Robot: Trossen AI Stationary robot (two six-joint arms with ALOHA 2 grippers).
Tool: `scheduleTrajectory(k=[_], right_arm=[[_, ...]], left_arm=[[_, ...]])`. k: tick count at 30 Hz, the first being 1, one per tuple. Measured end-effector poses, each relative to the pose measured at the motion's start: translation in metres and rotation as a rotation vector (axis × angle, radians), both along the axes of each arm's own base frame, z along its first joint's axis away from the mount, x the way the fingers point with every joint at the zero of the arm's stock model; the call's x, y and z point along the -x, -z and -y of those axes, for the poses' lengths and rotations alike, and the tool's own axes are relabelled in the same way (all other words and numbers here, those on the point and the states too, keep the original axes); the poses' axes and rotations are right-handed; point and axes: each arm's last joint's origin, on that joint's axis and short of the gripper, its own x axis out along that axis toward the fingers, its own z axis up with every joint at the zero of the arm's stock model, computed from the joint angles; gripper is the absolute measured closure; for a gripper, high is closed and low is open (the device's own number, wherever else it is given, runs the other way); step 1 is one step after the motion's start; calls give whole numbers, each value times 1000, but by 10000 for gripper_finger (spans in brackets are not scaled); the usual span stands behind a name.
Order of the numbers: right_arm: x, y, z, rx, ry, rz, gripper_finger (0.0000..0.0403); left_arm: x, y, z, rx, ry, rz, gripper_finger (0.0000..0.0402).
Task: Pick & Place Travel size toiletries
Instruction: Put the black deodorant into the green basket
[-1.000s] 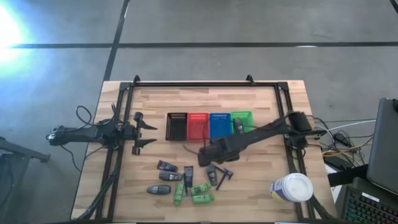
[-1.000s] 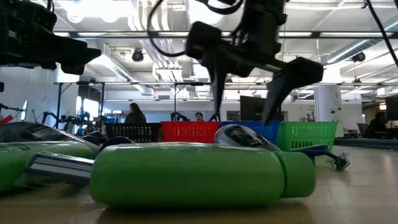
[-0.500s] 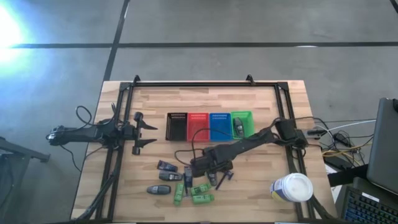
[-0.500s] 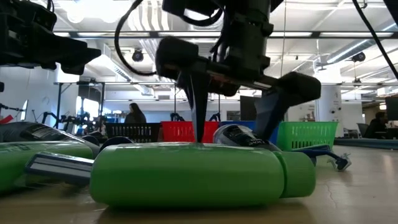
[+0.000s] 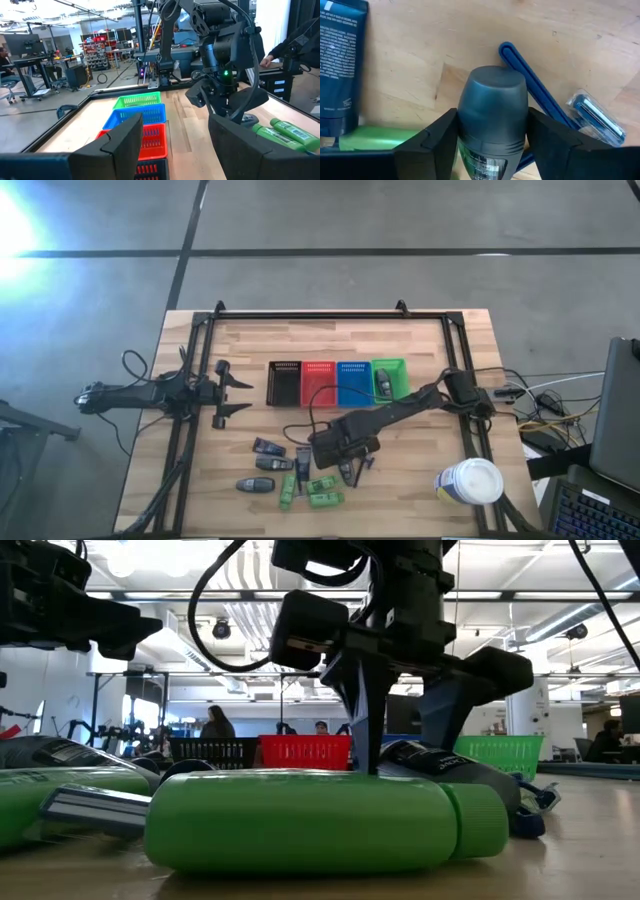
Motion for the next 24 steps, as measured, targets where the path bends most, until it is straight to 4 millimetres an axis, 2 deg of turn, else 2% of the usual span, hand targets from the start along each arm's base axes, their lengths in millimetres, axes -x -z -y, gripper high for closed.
scheduleTrajectory(k=[7, 10, 12, 14, 19, 22, 24], right_arm=[[5, 10, 2, 39, -40, -24, 70], [6, 12, 2, 37, -44, -33, 52], [6, 12, 2, 36, -58, -30, 65], [6, 12, 2, 38, -81, -30, 95], [8, 12, 3, -10, -192, -37, 203], [8, 9, 6, -16, -251, -25, 210], [8, 0, 10, -13, -305, 5, 210]], left_arm=[[0, 0, 0, 0, 0, 0, 170], [0, 0, 0, 0, 0, 0, 170], [0, 0, 0, 0, 0, 0, 170], [0, 0, 0, 0, 0, 0, 170], [0, 0, 0, 0, 0, 0, 170], [0, 0, 0, 0, 1, 0, 170], [0, 0, 0, 0, 0, 0, 170]])
